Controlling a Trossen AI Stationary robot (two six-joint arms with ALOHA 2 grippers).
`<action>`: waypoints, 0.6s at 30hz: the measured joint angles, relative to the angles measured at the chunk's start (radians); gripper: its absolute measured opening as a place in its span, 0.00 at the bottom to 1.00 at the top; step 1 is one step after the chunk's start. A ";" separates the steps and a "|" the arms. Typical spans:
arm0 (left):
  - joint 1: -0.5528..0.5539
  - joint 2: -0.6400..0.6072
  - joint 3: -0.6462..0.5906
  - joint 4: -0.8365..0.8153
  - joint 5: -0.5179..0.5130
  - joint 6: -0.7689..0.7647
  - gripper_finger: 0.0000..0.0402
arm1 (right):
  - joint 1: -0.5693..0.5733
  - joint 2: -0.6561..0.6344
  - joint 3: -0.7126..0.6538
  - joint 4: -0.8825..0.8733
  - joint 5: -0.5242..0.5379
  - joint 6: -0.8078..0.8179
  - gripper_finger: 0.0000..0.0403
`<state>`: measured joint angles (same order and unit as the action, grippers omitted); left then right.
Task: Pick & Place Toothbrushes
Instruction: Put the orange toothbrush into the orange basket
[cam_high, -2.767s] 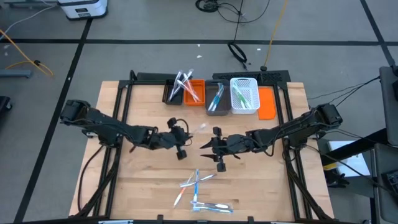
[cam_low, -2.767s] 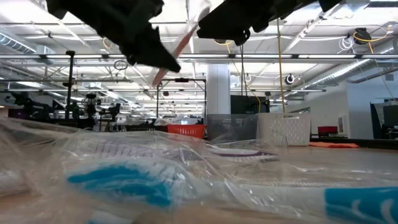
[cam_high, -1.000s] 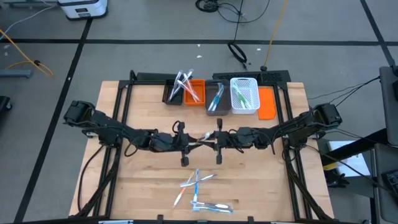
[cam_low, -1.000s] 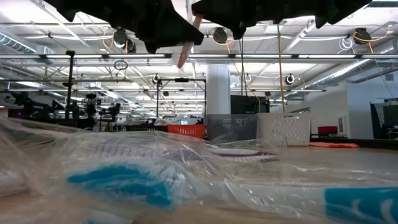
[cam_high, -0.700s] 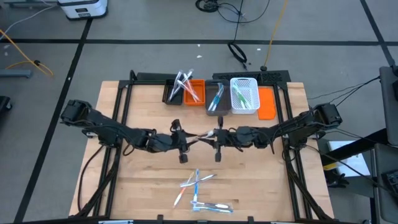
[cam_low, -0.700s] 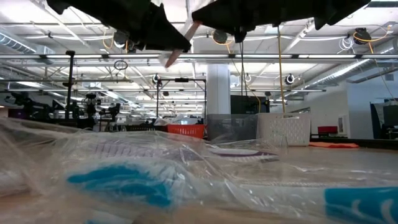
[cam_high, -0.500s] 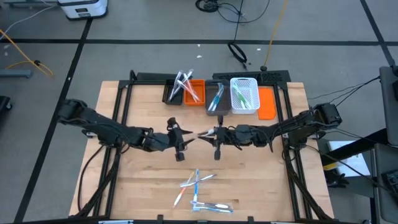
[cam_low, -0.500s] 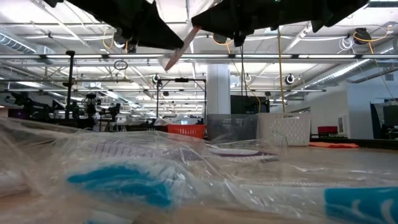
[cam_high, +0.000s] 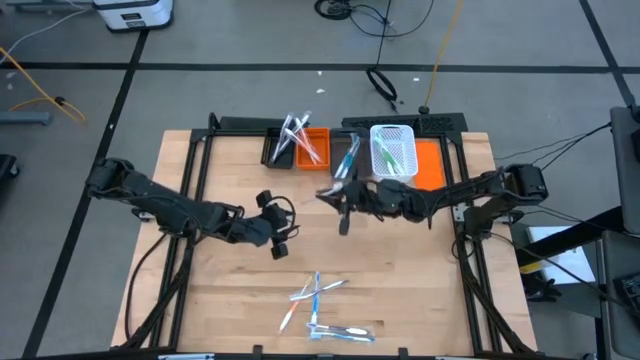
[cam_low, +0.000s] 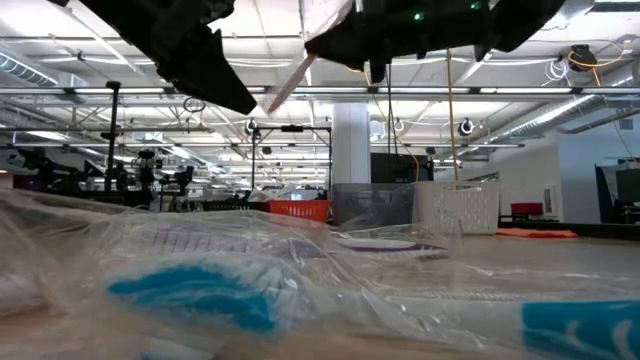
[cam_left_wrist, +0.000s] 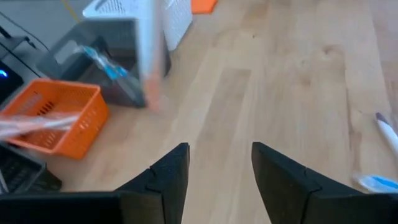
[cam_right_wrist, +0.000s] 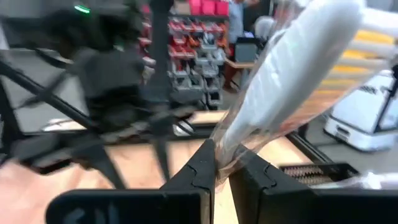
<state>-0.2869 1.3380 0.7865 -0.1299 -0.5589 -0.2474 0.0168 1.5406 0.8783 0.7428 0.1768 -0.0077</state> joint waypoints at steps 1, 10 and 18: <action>-0.005 0.000 0.000 -0.007 0.000 -0.012 0.43 | -0.016 0.000 0.006 -0.023 0.000 0.006 0.04; -0.030 0.000 0.000 -0.016 -0.025 -0.024 0.42 | -0.124 0.000 0.114 -0.223 -0.080 0.052 0.04; -0.003 0.000 0.000 -0.003 -0.220 -0.016 0.42 | -0.134 0.001 0.205 -0.425 -0.103 0.052 0.04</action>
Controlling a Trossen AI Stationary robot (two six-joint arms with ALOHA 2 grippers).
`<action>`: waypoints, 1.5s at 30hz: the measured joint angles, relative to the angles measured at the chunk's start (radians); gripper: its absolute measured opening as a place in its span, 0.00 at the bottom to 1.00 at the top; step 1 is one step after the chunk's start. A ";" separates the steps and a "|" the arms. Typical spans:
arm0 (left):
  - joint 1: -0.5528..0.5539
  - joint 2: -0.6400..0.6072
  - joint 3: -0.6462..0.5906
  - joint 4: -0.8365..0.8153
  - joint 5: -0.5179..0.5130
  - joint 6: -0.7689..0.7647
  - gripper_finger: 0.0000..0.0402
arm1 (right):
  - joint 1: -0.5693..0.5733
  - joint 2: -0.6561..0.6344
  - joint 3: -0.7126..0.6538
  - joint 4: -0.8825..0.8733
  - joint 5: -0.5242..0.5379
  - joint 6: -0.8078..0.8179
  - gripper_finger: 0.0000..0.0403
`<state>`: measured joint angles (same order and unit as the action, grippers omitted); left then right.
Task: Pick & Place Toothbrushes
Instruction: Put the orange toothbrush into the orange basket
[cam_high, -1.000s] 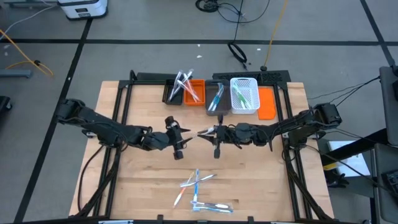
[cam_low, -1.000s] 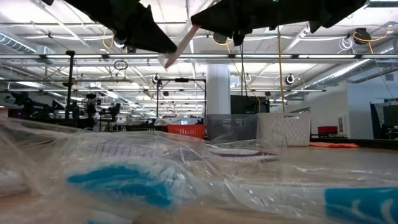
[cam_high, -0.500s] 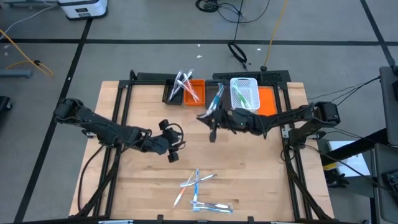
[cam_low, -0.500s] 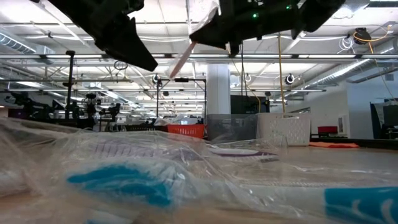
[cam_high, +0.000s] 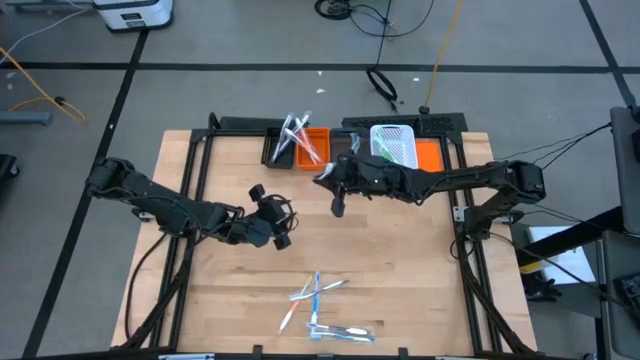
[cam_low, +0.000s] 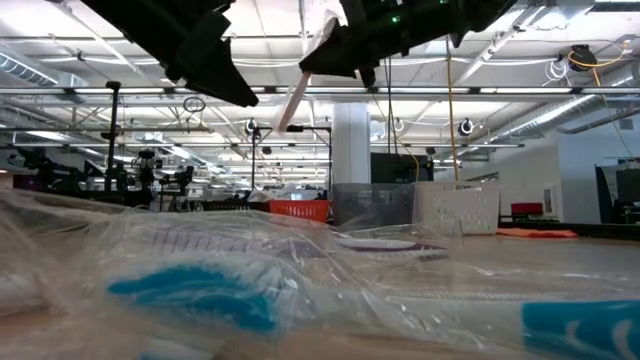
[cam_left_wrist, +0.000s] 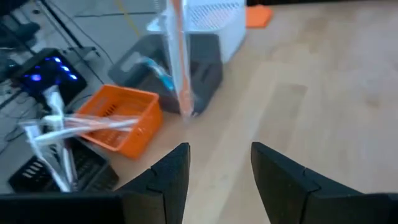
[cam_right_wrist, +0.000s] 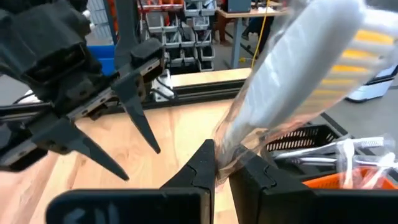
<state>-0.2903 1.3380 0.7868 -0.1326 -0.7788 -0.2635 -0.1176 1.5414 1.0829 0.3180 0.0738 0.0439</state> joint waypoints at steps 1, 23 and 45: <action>0.006 0.000 0.000 0.010 -0.003 0.015 0.42 | -0.001 0.000 0.005 -0.004 -0.001 0.000 0.04; 0.055 0.092 0.000 0.152 0.146 0.054 0.42 | -0.211 0.000 0.006 -0.076 -0.001 0.049 0.04; 0.002 0.129 0.000 0.160 0.244 0.050 0.42 | -0.321 0.342 0.367 -0.302 0.002 -0.001 0.04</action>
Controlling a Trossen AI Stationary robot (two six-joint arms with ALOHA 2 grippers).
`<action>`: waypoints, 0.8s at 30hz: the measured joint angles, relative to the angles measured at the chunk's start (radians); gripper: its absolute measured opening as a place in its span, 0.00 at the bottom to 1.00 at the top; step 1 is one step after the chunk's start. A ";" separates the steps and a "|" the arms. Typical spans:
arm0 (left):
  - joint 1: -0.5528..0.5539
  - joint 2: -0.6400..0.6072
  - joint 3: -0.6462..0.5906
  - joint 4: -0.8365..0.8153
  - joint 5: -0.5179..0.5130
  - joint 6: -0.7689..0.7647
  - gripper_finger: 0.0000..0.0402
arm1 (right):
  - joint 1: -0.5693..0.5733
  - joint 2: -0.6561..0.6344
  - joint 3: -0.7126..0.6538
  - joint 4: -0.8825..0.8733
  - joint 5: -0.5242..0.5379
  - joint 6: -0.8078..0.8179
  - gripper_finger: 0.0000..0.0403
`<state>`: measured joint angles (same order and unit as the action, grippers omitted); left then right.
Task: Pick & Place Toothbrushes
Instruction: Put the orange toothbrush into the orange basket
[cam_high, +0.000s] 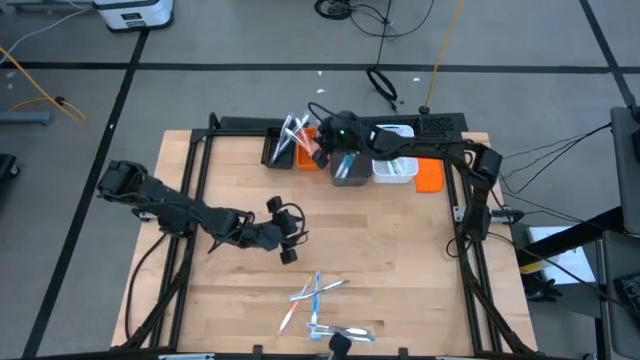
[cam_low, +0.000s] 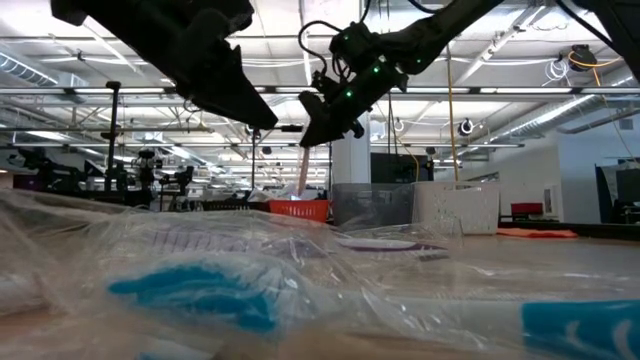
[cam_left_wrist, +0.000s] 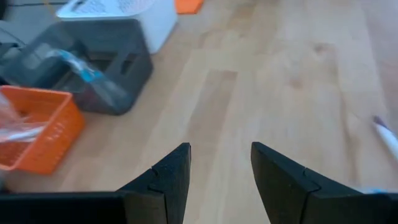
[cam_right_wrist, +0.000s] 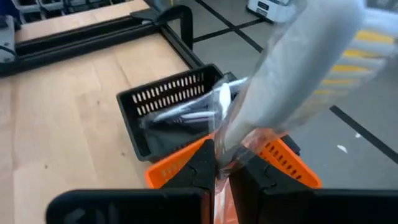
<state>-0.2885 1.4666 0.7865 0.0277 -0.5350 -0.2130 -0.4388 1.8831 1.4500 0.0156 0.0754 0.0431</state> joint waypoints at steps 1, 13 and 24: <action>-0.007 0.000 0.000 -0.005 0.007 0.000 0.42 | -0.004 0.004 0.005 -0.009 -0.001 0.000 0.04; -0.041 0.000 0.000 -0.018 0.015 0.000 0.42 | -0.033 0.026 0.023 -0.124 -0.002 -0.002 0.04; -0.032 0.000 0.000 -0.020 0.014 0.000 0.42 | -0.041 0.052 0.021 -0.163 -0.029 0.053 0.05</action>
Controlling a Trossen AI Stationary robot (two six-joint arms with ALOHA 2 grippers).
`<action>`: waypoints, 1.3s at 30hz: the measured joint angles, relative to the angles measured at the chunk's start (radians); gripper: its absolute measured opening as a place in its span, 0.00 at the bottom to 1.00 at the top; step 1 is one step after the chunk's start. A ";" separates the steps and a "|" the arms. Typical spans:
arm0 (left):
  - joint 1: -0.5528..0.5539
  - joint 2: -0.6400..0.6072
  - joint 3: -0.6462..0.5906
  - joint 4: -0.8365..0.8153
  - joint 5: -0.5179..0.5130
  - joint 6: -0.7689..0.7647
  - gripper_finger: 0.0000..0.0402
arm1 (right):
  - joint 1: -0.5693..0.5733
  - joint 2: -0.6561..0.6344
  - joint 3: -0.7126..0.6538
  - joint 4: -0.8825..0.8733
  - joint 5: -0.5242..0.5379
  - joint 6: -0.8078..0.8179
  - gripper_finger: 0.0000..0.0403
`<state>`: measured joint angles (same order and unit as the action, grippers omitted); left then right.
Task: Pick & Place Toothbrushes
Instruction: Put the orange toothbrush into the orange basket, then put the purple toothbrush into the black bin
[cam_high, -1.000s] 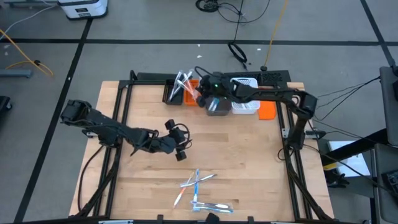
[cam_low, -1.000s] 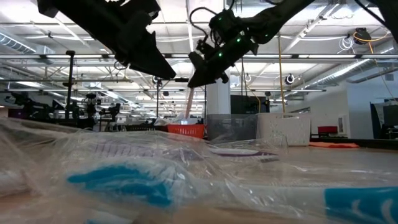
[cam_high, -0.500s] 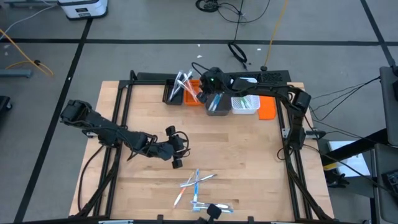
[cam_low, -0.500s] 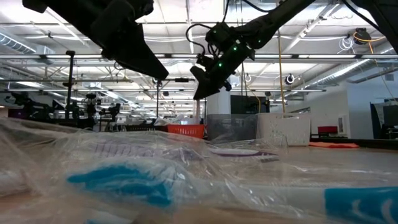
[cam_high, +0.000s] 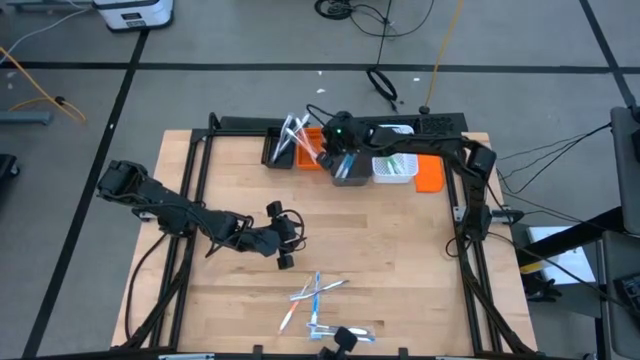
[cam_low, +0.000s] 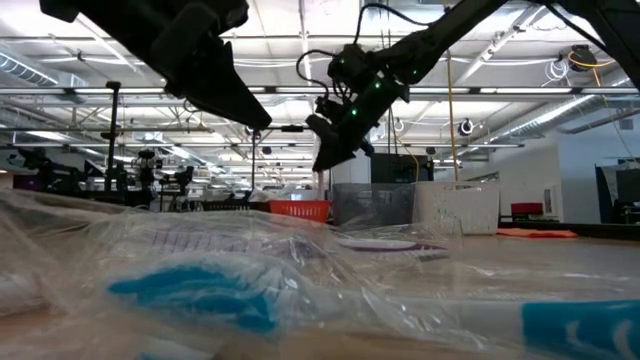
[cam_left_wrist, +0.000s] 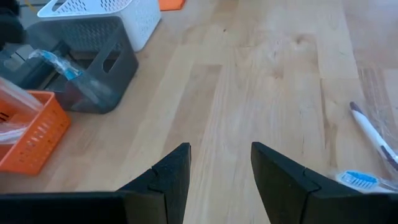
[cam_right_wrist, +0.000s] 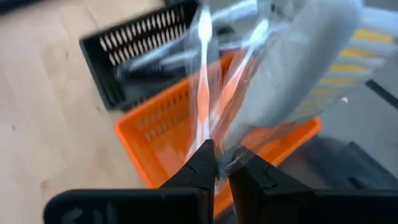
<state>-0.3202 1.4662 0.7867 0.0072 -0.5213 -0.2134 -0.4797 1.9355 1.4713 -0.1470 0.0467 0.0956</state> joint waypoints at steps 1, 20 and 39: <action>0.000 0.000 0.000 -0.003 0.000 0.000 0.42 | -0.001 -0.001 0.002 0.004 0.000 -0.003 0.05; 0.000 0.000 0.000 -0.013 -0.001 0.000 0.42 | -0.012 0.033 0.001 0.026 -0.051 -0.050 0.24; 0.000 0.000 0.000 -0.039 -0.001 -0.005 0.42 | 0.007 0.033 0.001 0.065 -0.048 -0.056 0.50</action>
<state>-0.3202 1.4658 0.7868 -0.0319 -0.5220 -0.2184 -0.4729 1.9682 1.4725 -0.0816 -0.0010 0.0399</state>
